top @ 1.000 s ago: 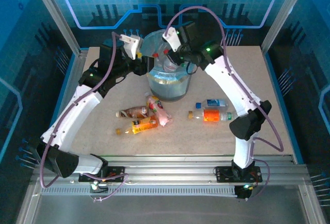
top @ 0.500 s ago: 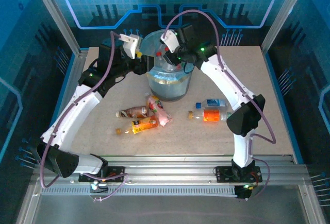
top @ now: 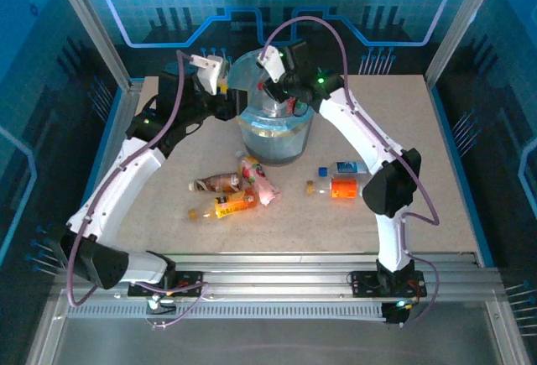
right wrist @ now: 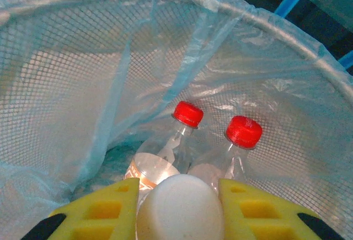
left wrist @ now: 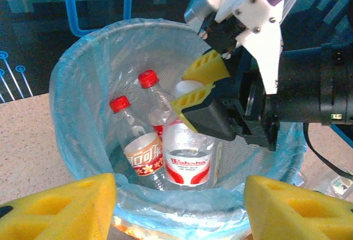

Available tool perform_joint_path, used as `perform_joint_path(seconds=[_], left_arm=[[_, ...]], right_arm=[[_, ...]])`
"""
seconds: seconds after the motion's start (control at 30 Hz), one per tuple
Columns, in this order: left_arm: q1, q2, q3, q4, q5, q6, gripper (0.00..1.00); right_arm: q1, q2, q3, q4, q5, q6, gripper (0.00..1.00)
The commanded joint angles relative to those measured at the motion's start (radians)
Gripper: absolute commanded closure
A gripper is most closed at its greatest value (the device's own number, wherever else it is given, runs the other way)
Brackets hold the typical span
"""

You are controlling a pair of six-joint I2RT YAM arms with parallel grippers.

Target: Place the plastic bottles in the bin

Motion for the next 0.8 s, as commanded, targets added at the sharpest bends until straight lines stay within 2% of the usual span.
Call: perform_joint_path(seconds=[0.0,0.13,0.23,0.47,0.63,0.77], left_arm=[[0.016,-0.001,-0.008,0.029,0.026,-0.025,0.37],[0.017,-0.001,-0.009,0.030,0.024,-0.025,0.36],[0.021,0.003,-0.009,0.031,0.025,-0.026,0.36],[0.022,0.005,-0.011,0.033,0.030,-0.029,0.36],[0.024,0.005,-0.011,0.034,0.029,-0.029,0.36],[0.023,0.004,-0.011,0.035,0.028,-0.029,0.36]], right_arm=[[-0.002,0.056,0.079,-0.126,0.102,-0.065,0.78],[0.017,0.078,0.191,-0.152,0.138,-0.110,0.79],[0.022,0.087,0.210,-0.166,0.140,-0.124,0.78],[0.000,0.017,-0.058,-0.043,0.051,-0.055,0.73],[-0.013,-0.008,-0.130,0.008,0.022,-0.027,0.62],[-0.016,-0.024,-0.119,-0.002,0.009,-0.019,0.48]])
